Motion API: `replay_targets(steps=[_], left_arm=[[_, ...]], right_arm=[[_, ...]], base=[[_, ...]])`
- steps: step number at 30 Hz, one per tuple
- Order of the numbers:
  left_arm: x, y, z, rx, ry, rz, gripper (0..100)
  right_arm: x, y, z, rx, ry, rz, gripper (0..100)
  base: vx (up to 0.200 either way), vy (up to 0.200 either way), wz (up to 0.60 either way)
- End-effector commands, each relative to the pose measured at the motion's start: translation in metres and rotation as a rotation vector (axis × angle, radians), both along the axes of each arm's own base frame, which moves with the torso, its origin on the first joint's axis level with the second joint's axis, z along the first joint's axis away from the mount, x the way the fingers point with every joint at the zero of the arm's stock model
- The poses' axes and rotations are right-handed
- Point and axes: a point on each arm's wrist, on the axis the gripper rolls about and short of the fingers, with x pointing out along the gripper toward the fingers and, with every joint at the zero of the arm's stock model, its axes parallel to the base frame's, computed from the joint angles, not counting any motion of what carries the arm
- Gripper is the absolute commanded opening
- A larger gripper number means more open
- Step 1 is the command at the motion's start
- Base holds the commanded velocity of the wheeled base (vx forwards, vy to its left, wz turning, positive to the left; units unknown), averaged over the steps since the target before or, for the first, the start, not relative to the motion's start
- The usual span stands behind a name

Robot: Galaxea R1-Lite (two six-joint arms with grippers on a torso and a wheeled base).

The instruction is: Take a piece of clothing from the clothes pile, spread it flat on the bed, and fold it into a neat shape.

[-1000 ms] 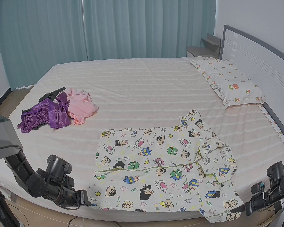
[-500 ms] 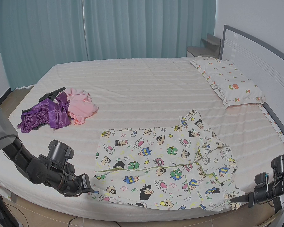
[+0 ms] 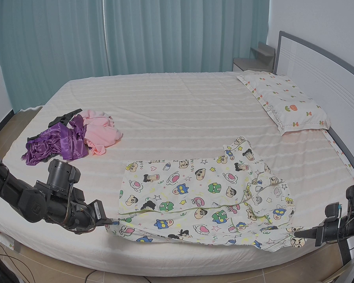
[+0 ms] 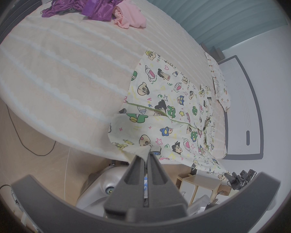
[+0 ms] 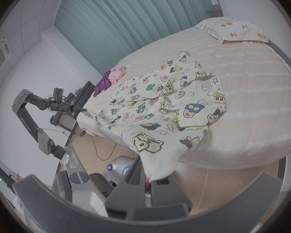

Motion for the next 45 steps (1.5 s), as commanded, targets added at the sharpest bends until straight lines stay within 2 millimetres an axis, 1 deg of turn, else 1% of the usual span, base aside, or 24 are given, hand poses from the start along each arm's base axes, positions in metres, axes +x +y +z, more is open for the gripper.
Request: replay_targets(steps=[1,6,12,15,16,22,28,33,37,39,45], left_arm=[[-0.012,0.007,0.014,0.005,-0.020,0.003,0],[-0.027,0.010,0.017,0.036,0.010,-0.041,0],[-0.032,0.011,0.012,0.057,0.068,-0.060,0],[-0.025,0.010,0.004,0.066,0.097,-0.067,0],[-0.025,0.010,0.004,0.066,0.097,-0.067,0],[-0.009,0.006,-0.001,0.058,0.106,-0.062,0],[0.009,0.003,0.002,0.037,0.094,-0.024,0],[0.023,0.000,-0.009,0.048,0.118,-0.017,0],[0.033,0.000,-0.012,0.036,0.126,0.015,0],[0.035,0.001,-0.012,0.030,0.122,0.027,0],[0.046,-0.001,-0.020,0.045,0.108,0.046,0]], right_arm=[[-0.006,0.001,0.005,-0.001,-0.030,0.000,0],[-0.010,0.003,0.003,0.001,-0.019,0.006,0],[-0.008,0.004,0.006,0.001,-0.035,0.017,0],[-0.001,0.005,0.009,0.001,-0.049,0.027,0],[-0.001,0.005,0.009,0.001,-0.049,0.027,0],[0.017,0.006,0.010,0.010,-0.038,0.031,0],[0.040,0.002,0.008,0.018,-0.028,0.020,0],[0.060,0.001,0.002,0.021,-0.017,0.030,0],[0.073,0.000,0.000,0.026,-0.017,0.030,0],[0.076,0.000,0.000,0.027,-0.020,0.027,0],[0.098,-0.001,0.004,0.048,-0.034,0.009,0]], base=[[0.000,0.000,0.00],[0.000,0.000,0.00],[0.000,0.000,0.00],[0.000,0.000,0.00],[0.000,0.000,0.00],[0.000,0.000,0.00],[0.000,0.000,0.00],[0.000,0.000,0.00],[0.000,0.000,0.00],[0.000,0.000,0.00],[0.000,0.000,0.00]])
